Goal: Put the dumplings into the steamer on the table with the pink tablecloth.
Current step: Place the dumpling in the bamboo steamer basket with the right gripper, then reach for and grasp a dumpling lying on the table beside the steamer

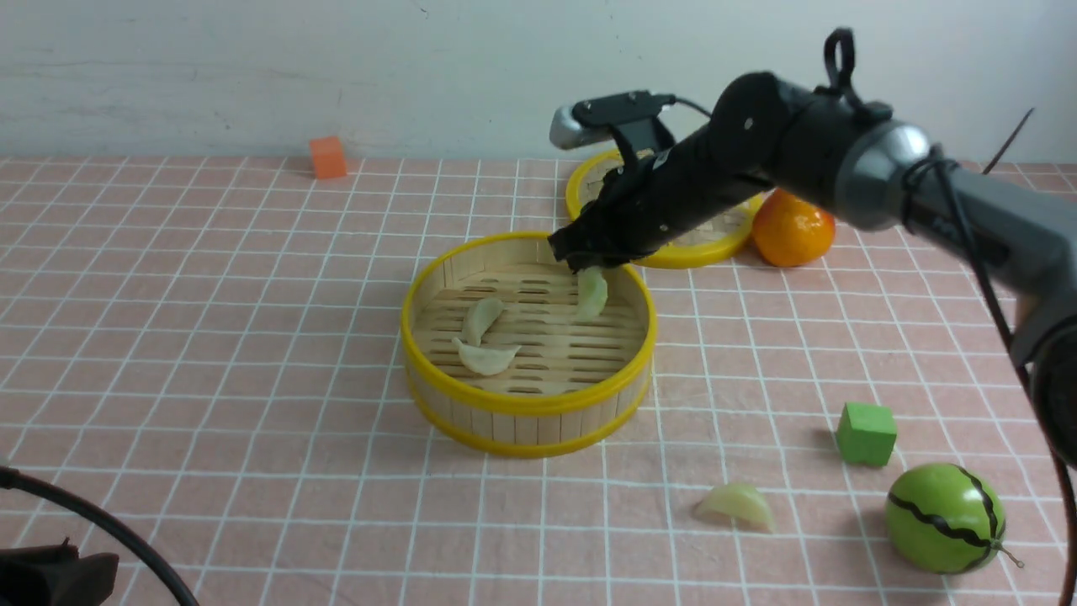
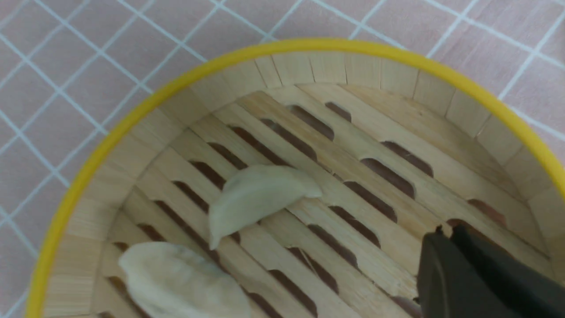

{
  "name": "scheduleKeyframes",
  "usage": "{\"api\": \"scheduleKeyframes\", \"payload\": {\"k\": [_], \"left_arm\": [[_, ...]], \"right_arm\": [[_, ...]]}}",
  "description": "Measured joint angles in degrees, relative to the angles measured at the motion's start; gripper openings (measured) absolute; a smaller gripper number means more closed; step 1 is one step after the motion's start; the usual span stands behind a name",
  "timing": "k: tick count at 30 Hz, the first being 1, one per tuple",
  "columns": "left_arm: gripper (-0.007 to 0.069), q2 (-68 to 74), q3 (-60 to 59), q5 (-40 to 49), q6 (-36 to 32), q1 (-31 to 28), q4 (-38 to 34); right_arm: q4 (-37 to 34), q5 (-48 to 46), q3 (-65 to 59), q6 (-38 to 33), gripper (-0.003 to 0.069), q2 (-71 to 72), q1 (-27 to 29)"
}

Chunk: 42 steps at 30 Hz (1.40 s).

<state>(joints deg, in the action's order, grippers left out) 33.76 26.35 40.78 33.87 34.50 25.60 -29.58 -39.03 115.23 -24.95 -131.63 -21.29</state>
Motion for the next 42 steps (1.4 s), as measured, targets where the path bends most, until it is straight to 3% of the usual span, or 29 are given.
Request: {"api": "scheduleKeyframes", "payload": {"k": [4, 6, 9, 10, 12, 15, 16, 18, 20, 23, 28, 32, 36, 37, 39, 42], "left_arm": [[0.0164, 0.0, 0.0, -0.2, 0.1, 0.0, 0.7], [0.0164, 0.0, -0.1, -0.5, 0.1, 0.0, 0.9], [0.0165, 0.0, -0.1, -1.3, 0.1, 0.0, 1.0], [0.0165, 0.0, -0.1, -2.0, 0.1, 0.0, 1.0], [0.0165, 0.0, -0.1, -1.9, 0.1, 0.0, 0.9], [0.0165, 0.0, -0.1, -1.1, 0.1, 0.0, 0.1], [0.0165, 0.0, -0.1, -0.3, 0.1, 0.0, -0.5], [0.0167, -0.1, -0.1, 0.4, 0.2, 0.0, -0.7], [0.0174, -0.5, -0.1, 0.6, 0.3, 0.0, -1.0], [0.0176, -0.5, -0.1, 0.2, 0.3, 0.0, -1.3], [0.0181, -0.5, -0.1, -0.3, 0.3, 0.0, -2.7], [0.0181, -0.5, -0.1, -1.1, 0.3, 0.0, -3.8], [0.0183, -0.5, -0.1, -1.5, 0.3, 0.0, -3.8], [0.0183, -0.5, -0.1, -1.5, 0.3, 0.0, -3.8], [0.0183, -0.5, -0.1, -1.5, 0.3, 0.0, -3.8], [0.0183, -0.5, -0.1, -1.4, 0.3, 0.0, -3.8]], "right_arm": [[-0.6, 3.0, 0.0, -4.7, 0.0001, -3.2, 0.0], [-0.8, 3.5, 0.0, -7.0, 0.0039, -3.1, 0.0], [-1.0, 3.8, 0.0, -8.6, 0.0129, -2.0, 0.0], [-1.0, 3.0, -0.1, -8.8, 0.0248, -0.2, 0.0], [-0.6, 1.2, -0.1, -9.0, 0.0360, 2.8, 0.0], [1.1, -3.3, -0.1, -9.0, 0.0466, 7.2, 0.1], [3.5, -8.7, 0.0, -8.9, 0.0526, 11.2, 0.1], [6.0, -14.5, 0.1, -8.1, 0.0553, 13.9, 0.1], [10.7, -25.0, -0.6, -2.3, 0.0578, 18.0, 0.1], [15.6, -30.0, -6.1, 3.9, 0.0582, 19.3, -0.1], [20.7, -30.3, -21.7, 6.0, 0.0584, 18.4, -1.2], [22.7, -20.1, -32.9, 6.4, 0.0566, 18.2, -2.3], [22.9, -11.5, -37.6, 6.2, 0.0452, 17.4, -2.5], [23.1, -11.1, -37.8, 6.1, 0.0423, 17.4, -2.5], [23.6, -11.0, -37.8, 5.6, 0.0294, 17.4, -2.5], [24.1, -14.0, -36.9, 5.2, 0.0240, 17.4, -2.5]]}}
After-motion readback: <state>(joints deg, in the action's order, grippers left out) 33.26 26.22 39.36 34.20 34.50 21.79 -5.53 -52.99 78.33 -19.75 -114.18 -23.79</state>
